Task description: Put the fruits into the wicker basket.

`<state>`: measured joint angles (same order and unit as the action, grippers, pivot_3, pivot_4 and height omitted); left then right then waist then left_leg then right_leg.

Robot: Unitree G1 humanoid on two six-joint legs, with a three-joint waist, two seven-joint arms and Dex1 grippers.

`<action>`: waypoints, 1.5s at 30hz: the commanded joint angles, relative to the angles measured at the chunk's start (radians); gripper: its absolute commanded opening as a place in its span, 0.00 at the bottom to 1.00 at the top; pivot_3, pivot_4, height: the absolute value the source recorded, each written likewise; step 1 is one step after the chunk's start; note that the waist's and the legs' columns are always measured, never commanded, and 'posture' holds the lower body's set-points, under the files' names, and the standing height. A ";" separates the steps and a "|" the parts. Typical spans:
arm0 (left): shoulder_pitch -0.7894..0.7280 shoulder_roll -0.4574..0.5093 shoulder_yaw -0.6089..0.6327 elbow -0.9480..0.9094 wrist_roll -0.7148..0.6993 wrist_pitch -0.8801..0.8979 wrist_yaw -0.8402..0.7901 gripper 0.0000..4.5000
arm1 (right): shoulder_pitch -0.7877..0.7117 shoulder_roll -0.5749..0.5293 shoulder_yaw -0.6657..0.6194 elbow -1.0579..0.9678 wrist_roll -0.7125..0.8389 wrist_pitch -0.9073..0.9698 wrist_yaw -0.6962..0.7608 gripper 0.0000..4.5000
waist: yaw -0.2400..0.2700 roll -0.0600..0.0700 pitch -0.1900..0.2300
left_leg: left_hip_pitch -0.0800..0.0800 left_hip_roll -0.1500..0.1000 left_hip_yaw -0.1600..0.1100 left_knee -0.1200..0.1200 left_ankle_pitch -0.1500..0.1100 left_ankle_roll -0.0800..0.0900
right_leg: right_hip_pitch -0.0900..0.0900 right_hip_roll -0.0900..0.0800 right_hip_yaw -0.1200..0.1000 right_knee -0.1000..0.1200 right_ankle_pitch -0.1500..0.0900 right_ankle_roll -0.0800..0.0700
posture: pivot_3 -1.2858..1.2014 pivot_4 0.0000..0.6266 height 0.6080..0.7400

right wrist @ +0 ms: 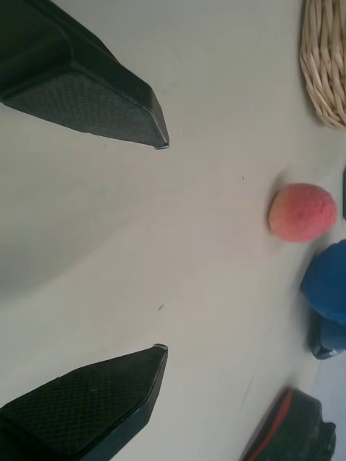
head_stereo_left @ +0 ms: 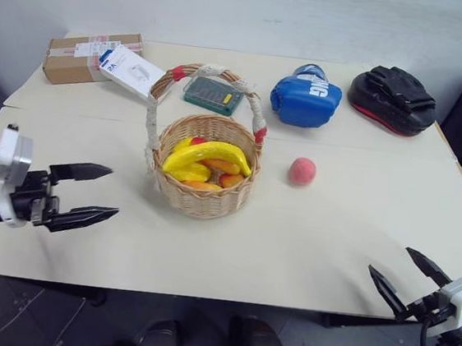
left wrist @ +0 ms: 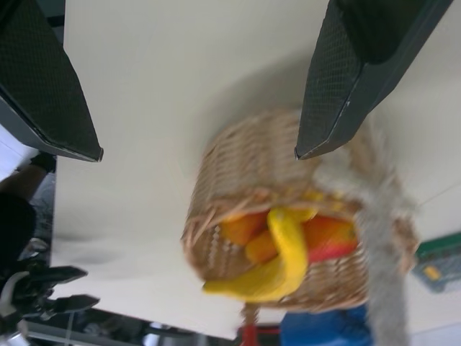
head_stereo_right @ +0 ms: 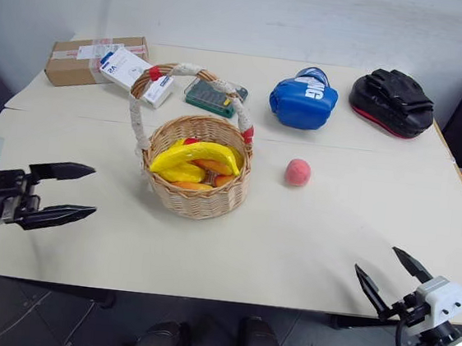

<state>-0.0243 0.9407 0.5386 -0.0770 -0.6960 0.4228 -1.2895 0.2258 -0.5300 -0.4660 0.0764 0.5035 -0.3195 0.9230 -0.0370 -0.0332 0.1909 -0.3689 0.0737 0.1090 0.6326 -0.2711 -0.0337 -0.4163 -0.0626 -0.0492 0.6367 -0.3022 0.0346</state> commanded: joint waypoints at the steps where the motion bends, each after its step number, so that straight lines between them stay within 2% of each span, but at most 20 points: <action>1: 0.001 -0.030 0.070 0.018 0.002 -0.092 0.005 1.00 | -0.193 -0.065 0.045 -0.077 0.110 0.199 -0.039 1.00 | -0.004 0.000 0.000 | 0.000 0.001 0.000 0.000 0.000 0.000 | 0.000 0.000 0.000 0.000 0.000 0.000 | 0.52 0.24 1.00; 4: -0.020 -0.067 0.070 -0.030 -0.043 -0.066 0.050 1.00 | -0.377 -0.108 0.120 -0.078 0.129 0.395 -0.070 1.00 | -0.007 0.002 0.001 | 0.000 0.002 0.001 -0.001 0.002 0.003 | 0.000 -0.001 0.001 0.001 0.004 0.005 | 0.52 0.24 1.00; 10: -0.037 -0.056 0.030 -0.167 -0.188 0.096 0.071 1.00 | -0.803 -0.132 0.369 0.102 -0.021 0.659 -0.074 1.00 | 0.009 0.001 0.000 | -0.006 0.004 -0.001 -0.003 -0.001 -0.002 | -0.009 0.002 0.000 0.008 0.001 0.002 | 0.52 0.24 1.00; 16: -0.050 -0.071 -0.007 -0.221 -0.208 0.130 0.102 1.00 | -1.006 -0.073 0.490 0.355 -0.156 0.710 -0.074 1.00 | 0.005 0.001 0.000 | -0.009 0.003 0.002 0.000 0.000 -0.001 | -0.012 0.003 0.000 0.009 0.002 0.003 | 0.52 0.24 1.00; 22: -0.027 -0.074 -0.013 -0.255 -0.224 0.159 0.118 1.00 | -1.060 -0.025 0.528 0.506 -0.212 0.679 0.007 1.00 | 0.003 0.001 0.000 | -0.009 -0.001 0.003 0.000 0.000 0.000 | -0.012 0.002 0.001 0.009 0.002 0.004 | 0.52 0.24 1.00; 25: -0.024 -0.078 -0.015 -0.265 -0.226 0.162 0.129 1.00 | -1.069 -0.009 0.528 0.555 -0.236 0.657 0.029 0.87 | -0.003 0.001 0.000 | -0.009 0.000 0.003 0.000 0.000 -0.001 | -0.012 0.003 0.001 0.010 0.002 0.004 | 0.52 0.24 1.00; 28: -0.027 -0.080 -0.015 -0.269 -0.235 0.167 0.138 1.00 | -1.081 0.003 0.484 0.581 -0.224 0.594 0.039 0.66 | -0.006 0.001 0.000 | -0.008 -0.001 0.003 0.000 0.000 -0.001 | -0.012 0.003 0.001 0.011 0.002 0.004 | 0.52 0.24 1.00; 30: -0.029 -0.081 -0.014 -0.268 -0.242 0.170 0.142 1.00 | -1.083 -0.009 0.456 0.574 -0.207 0.583 0.055 0.58 | -0.008 0.001 0.000 | -0.008 -0.001 0.003 0.001 0.000 -0.001 | -0.012 0.002 0.002 0.011 0.002 0.004 | 0.52 0.24 1.00; 34: -0.018 -0.077 -0.010 -0.260 -0.241 0.168 0.136 1.00 | -1.029 -0.064 0.437 0.445 -0.158 0.597 0.191 0.57 | -0.012 0.001 0.000 | -0.008 -0.001 0.003 0.001 0.000 -0.001 | -0.012 0.002 0.002 0.011 0.002 0.004 | 0.52 0.24 1.00; 36: -0.008 -0.079 -0.002 -0.256 -0.243 0.170 0.136 1.00 | -0.962 -0.118 0.435 0.246 -0.039 0.731 0.329 0.57 | -0.012 0.001 0.001 | -0.009 -0.001 0.002 0.000 0.000 -0.001 | -0.012 0.002 0.001 0.011 0.002 0.004 | 0.52 0.24 1.00; 38: 0.004 -0.081 0.006 -0.242 -0.236 0.163 0.136 1.00 | -0.903 -0.167 0.432 0.026 0.107 0.923 0.388 0.57 | -0.009 0.002 0.001 | -0.008 0.004 0.002 -0.001 0.000 -0.002 | -0.012 0.003 0.001 0.010 0.002 0.004 | 0.52 0.24 1.00; 41: 0.024 -0.089 0.013 -0.220 -0.225 0.149 0.134 1.00 | -0.895 -0.107 0.433 -0.213 0.258 1.102 0.261 0.57 | -0.024 0.001 0.001 | -0.008 0.006 0.003 -0.001 0.000 -0.002 | -0.012 0.004 0.001 0.010 0.002 0.004 | 0.52 0.24 1.00; 45: 0.044 -0.098 0.014 -0.216 -0.217 0.141 0.133 1.00 | -0.945 0.093 0.494 -0.308 0.214 1.083 0.030 0.57 | -0.036 0.001 0.001 | -0.005 0.008 0.003 -0.001 0.001 -0.005 | -0.012 0.006 0.002 0.011 0.004 0.000 | 0.52 0.24 1.00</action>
<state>0.0077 0.8412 0.5241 -0.2958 -0.9127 0.5820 -1.1517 -0.6907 -0.4745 0.0092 -0.1912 0.7363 0.7789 1.0453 -0.0733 -0.0322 0.1917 -0.3739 0.0813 0.1116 0.6311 -0.2694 -0.0388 -0.4279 -0.0564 -0.0482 0.6479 -0.2985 0.0346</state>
